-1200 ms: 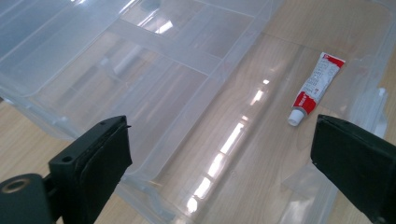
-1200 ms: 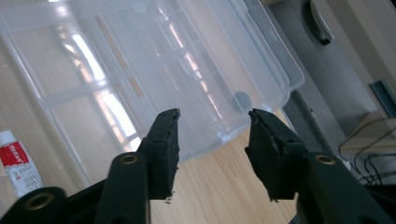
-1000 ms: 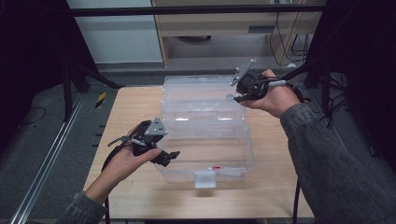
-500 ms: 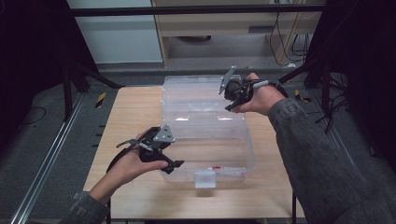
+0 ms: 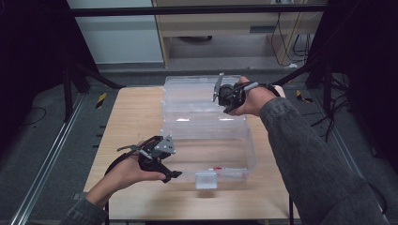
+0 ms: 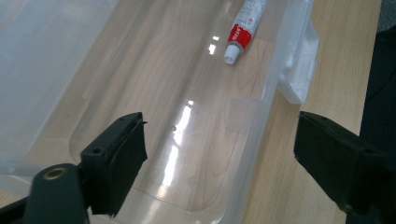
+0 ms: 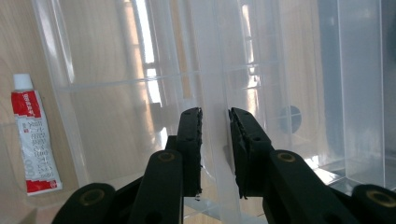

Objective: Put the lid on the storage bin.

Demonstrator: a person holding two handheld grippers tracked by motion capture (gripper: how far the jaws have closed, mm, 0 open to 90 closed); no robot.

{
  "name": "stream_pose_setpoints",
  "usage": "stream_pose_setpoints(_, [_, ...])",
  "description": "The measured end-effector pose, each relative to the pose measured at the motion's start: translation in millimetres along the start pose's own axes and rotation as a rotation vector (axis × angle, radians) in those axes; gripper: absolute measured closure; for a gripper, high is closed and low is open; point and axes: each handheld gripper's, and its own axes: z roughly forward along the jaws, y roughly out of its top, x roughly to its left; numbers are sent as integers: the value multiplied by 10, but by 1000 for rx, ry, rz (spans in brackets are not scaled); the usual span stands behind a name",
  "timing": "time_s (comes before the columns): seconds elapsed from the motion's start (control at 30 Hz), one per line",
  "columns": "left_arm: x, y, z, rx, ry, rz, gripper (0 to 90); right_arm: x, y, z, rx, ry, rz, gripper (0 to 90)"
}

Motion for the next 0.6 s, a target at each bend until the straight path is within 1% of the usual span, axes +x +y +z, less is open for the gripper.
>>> stream_pose_setpoints(0.07, [-21, -8, 25, 9, -13, 6, 214, 0, 4, 9, 6, -4, -8, 758])
stream_pose_setpoints(0.1, [-33, -11, 34, 16, -13, 16, 234, -1, 3, 16, -1, -6, -11, 768])
stream_pose_setpoints(0.13, [-45, -13, 44, 20, -8, 19, 253, -2, 4, 13, 1, -8, -9, 779])
stream_pose_setpoints(0.17, [-52, -19, 52, 19, -14, 18, 275, -4, 3, 12, -4, -9, -8, 788])
stream_pose_setpoints(0.2, [-59, -28, 63, 24, -31, 19, 300, -4, 2, 11, -7, -8, -8, 791])
stream_pose_setpoints(0.23, [-77, -47, 90, 42, -48, 26, 311, -5, 1, 11, -7, -9, -10, 794])
stream_pose_setpoints(0.27, [-85, -54, 105, 53, -55, 31, 347, -5, -1, 14, -12, -7, -11, 797])
stream_pose_setpoints(0.33, [-95, -68, 137, 70, -52, 35, 384, -7, -1, 14, -12, -7, -12, 797])
stream_pose_setpoints(0.37, [-101, -74, 158, 83, -60, 37, 408, -7, -1, 13, -10, -6, -12, 797])
stream_pose_setpoints(0.43, [-98, -82, 204, 114, -57, 42, 481, 4, 0, 26, -22, -14, -12, 797])
stream_pose_setpoints(0.6, [-79, -98, 244, 139, -62, 46, 575, 7, 1, 26, -25, -16, -14, 797])
